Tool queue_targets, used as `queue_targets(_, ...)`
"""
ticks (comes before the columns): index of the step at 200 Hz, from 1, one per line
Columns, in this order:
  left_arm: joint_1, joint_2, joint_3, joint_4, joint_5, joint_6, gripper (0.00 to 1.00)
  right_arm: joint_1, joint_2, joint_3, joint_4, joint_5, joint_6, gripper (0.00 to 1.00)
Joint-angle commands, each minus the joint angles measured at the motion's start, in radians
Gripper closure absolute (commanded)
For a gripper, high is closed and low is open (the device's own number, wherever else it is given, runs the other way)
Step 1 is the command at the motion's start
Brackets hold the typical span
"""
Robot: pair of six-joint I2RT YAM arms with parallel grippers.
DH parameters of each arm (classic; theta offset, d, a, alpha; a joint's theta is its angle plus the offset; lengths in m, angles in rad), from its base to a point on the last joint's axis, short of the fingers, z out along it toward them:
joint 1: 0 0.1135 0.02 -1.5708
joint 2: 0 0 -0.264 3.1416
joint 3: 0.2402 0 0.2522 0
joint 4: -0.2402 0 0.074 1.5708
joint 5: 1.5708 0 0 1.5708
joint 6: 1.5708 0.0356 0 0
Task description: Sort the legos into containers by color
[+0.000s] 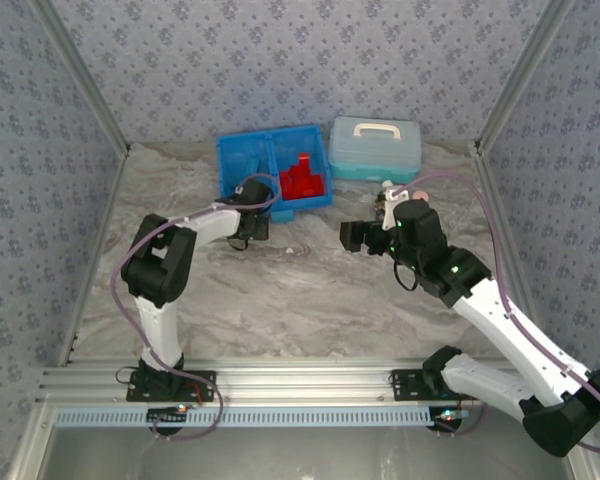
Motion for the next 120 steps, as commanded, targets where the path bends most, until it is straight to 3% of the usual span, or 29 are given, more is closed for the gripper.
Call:
queue_targets(1, 0.014, 0.019, 0.044, 0.012, 0.021, 0.013, 0.46, 0.005, 0.003, 0.036, -0.017, 0.016, -0.006, 0.0)
queue_targets(28, 0.012, 0.004, 0.03, 0.014, 0.059, 0.002, 0.63, 0.004, 0.012, 0.033, -0.003, 0.015, -0.003, 0.0)
queue_targets(48, 0.008, -0.031, 0.005, 0.013, 0.081, -0.007, 0.7, 0.005, 0.018, 0.033, -0.001, 0.008, 0.003, 0.0)
queue_targets(80, -0.025, -0.164, -0.044, 0.0, 0.089, -0.021, 0.71, 0.008, 0.015, 0.034, -0.006, 0.003, 0.009, 0.0)
queue_targets(120, -0.064, -0.318, 0.035, -0.077, -0.015, -0.011, 0.68, 0.011, 0.009, 0.034, -0.002, 0.002, 0.013, 0.0)
